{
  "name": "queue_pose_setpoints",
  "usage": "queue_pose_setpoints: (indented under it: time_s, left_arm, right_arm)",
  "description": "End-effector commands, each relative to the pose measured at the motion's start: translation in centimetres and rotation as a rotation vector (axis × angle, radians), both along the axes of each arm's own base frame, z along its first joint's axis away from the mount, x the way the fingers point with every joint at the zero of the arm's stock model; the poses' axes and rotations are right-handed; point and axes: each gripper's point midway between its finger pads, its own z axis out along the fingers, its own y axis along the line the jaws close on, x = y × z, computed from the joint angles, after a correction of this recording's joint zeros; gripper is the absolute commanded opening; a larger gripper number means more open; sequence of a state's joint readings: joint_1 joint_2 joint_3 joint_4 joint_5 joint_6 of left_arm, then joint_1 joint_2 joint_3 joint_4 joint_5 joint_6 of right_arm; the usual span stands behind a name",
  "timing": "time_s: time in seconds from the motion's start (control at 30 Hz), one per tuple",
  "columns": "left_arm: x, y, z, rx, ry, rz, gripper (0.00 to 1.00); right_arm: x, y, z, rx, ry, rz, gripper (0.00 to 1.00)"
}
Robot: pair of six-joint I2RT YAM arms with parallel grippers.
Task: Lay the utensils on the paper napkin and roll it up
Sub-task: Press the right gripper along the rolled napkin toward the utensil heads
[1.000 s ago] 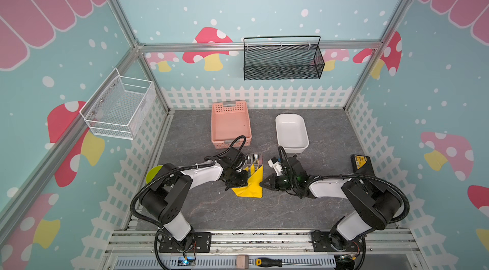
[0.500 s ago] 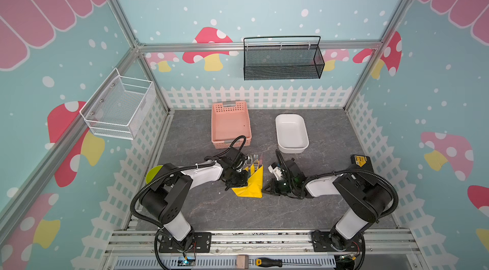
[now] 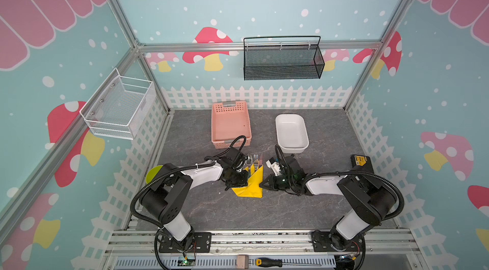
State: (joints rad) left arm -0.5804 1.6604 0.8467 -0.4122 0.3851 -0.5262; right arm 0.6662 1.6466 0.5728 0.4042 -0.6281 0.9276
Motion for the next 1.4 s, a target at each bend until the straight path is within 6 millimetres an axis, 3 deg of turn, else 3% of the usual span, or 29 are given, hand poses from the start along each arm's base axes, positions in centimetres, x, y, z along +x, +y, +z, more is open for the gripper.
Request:
queue_pose_setpoints:
  time_s: [0.0, 0.17, 0.27, 0.43, 0.6, 0.8, 0.9, 1.17, 1.27, 1.37]
  left_arm:
    - [-0.6, 0.6, -0.8, 0.024, 0.012, -0.007, 0.00]
    - [-0.6, 0.6, -0.9, 0.025, 0.014, -0.007, 0.00]
    - [-0.7, 0.6, -1.0, 0.025, 0.017, -0.008, 0.00]
    - [-0.7, 0.6, -1.0, 0.023, 0.016, -0.010, 0.00]
    - [-0.7, 0.5, -1.0, 0.024, 0.018, -0.010, 0.00]
    - [-0.7, 0.5, -1.0, 0.024, 0.019, -0.010, 0.00]
    - [-0.6, 0.6, -1.0, 0.027, 0.019, -0.010, 0.00]
    - [-0.7, 0.6, -1.0, 0.027, 0.023, -0.011, 0.00]
    - [-0.6, 0.6, -1.0, 0.027, 0.021, -0.012, 0.00]
    - [-0.7, 0.6, -1.0, 0.028, 0.022, -0.013, 0.00]
  right_arm:
    - [0.1, 0.6, 0.1, 0.060, -0.002, 0.018, 0.00]
    - [-0.6, -1.4, -3.3, -0.062, 0.085, -0.043, 0.00]
    - [-0.5, -2.2, -3.6, -0.108, 0.084, -0.064, 0.00]
    - [0.4, -1.6, -1.7, -0.087, 0.031, -0.057, 0.00]
    - [0.8, 1.0, 2.1, 0.111, -0.024, 0.012, 0.00]
    - [0.8, 2.7, 3.0, 0.248, -0.008, 0.043, 0.00]
    - [0.9, 2.7, 2.0, 0.228, 0.011, 0.037, 0.00]
    - [0.2, 0.1, -4.7, -0.040, 0.128, -0.019, 0.00]
    - [0.6, -0.3, -4.6, -0.089, 0.106, -0.021, 0.00]
    - [1.3, 0.4, -2.5, -0.038, 0.046, -0.006, 0.00]
